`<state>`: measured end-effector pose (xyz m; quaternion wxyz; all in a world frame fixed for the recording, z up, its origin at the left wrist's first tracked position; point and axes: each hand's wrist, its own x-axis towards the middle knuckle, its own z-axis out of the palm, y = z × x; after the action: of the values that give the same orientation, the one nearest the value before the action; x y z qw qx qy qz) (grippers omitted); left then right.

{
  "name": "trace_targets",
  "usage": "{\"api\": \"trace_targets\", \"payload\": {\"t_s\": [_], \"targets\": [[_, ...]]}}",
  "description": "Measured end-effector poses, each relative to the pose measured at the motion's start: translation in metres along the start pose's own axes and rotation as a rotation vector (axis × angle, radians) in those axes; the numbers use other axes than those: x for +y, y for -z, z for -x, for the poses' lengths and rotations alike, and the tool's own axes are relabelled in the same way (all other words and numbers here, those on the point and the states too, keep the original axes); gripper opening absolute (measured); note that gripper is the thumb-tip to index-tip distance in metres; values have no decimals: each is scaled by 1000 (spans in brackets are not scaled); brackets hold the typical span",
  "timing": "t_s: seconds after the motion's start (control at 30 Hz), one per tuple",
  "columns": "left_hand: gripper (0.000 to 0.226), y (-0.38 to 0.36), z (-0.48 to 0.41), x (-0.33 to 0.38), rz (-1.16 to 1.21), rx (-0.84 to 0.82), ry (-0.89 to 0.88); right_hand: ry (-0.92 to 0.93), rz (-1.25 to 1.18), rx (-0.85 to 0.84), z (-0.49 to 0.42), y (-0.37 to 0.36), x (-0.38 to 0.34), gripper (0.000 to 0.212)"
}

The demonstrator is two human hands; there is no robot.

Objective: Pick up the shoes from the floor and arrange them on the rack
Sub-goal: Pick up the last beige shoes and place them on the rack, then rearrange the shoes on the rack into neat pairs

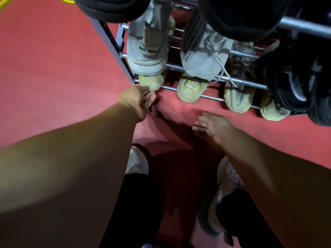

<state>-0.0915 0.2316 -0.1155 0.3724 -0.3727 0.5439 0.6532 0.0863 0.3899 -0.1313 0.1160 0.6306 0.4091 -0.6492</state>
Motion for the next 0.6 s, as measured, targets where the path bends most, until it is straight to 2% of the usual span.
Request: {"api": "trace_targets", "payload": {"t_s": [0.07, 0.13, 0.2, 0.3, 0.37, 0.43, 0.5, 0.6], "targets": [[10, 2, 11, -2, -83, -4, 42, -2, 48, 4, 3, 0, -1, 14], [15, 5, 29, -3, -204, -8, 62, 5, 128, 12, 6, 0, -1, 1], [22, 9, 49, -3, -350, -20, 42, 16, 194, 30, 11, 2, -2, 6], [17, 17, 84, 3, -660, -32, -51, 42, 249, 12, 31, 4, -7, 32], [47, 25, 102, 9, -978, -55, -145, 75, 302, 5, 49, 5, -13, 43], [68, 32, 123, 19, -1287, -79, -242, 139, 385, 5, 73, 7, -20, 43], [75, 34, 149, 28, -1488, -90, -308, 224, 478, -2, 103, 13, -29, 36], [75, 34, 198, 44, -1640, -96, -413, 369, 684, 34, 155, 26, -48, 24]]}}
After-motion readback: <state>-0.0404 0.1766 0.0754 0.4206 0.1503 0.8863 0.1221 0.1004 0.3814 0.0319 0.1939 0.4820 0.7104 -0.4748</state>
